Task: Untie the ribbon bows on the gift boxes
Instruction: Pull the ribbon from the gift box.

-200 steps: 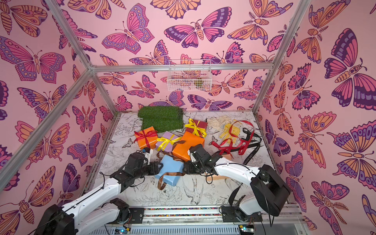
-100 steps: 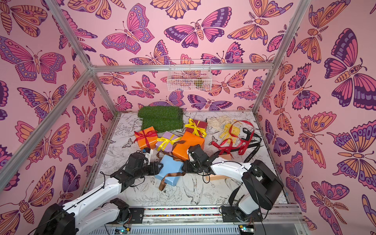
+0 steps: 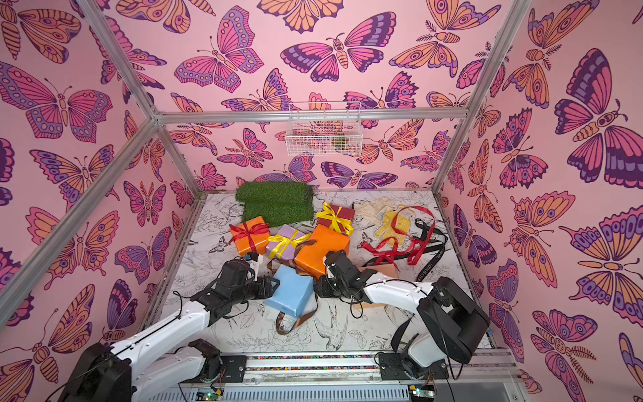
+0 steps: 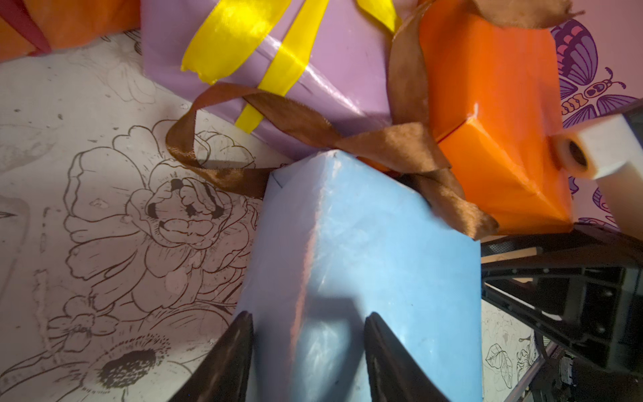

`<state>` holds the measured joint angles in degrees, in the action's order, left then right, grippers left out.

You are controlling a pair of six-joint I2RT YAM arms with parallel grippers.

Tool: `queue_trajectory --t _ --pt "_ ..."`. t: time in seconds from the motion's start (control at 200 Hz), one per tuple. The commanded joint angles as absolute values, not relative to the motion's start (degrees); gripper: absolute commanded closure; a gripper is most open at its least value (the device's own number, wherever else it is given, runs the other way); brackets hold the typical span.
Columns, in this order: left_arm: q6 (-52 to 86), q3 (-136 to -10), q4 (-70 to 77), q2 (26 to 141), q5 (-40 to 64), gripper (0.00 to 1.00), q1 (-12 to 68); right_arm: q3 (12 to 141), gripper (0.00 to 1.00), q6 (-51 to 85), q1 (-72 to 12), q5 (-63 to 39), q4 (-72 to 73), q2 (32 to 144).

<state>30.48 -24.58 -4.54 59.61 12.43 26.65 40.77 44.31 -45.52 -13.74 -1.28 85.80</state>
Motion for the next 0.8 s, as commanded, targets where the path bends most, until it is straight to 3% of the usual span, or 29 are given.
queue_trajectory --t 0.0,0.26,0.441,0.626,0.791 --pt "29.89 -25.58 -5.1 59.94 12.66 0.46 26.89 37.02 0.62 49.88 -45.96 -14.85 -2.77 87.42" --pt "30.0 -25.58 -5.03 59.25 12.74 0.46 26.89 35.64 0.49 50.36 -48.91 -15.83 -3.54 88.52" --pt "30.15 -25.58 -5.02 58.8 12.49 0.46 26.98 33.55 0.48 48.46 -50.53 -11.02 -12.53 84.79" --pt "30.0 -25.69 -5.06 59.15 12.57 0.46 27.03 31.88 0.49 48.78 -51.52 -11.16 -12.17 85.34" --pt "29.99 -25.73 -5.1 59.15 12.48 0.46 27.07 33.53 0.45 47.18 -55.37 -4.66 -14.68 83.85"
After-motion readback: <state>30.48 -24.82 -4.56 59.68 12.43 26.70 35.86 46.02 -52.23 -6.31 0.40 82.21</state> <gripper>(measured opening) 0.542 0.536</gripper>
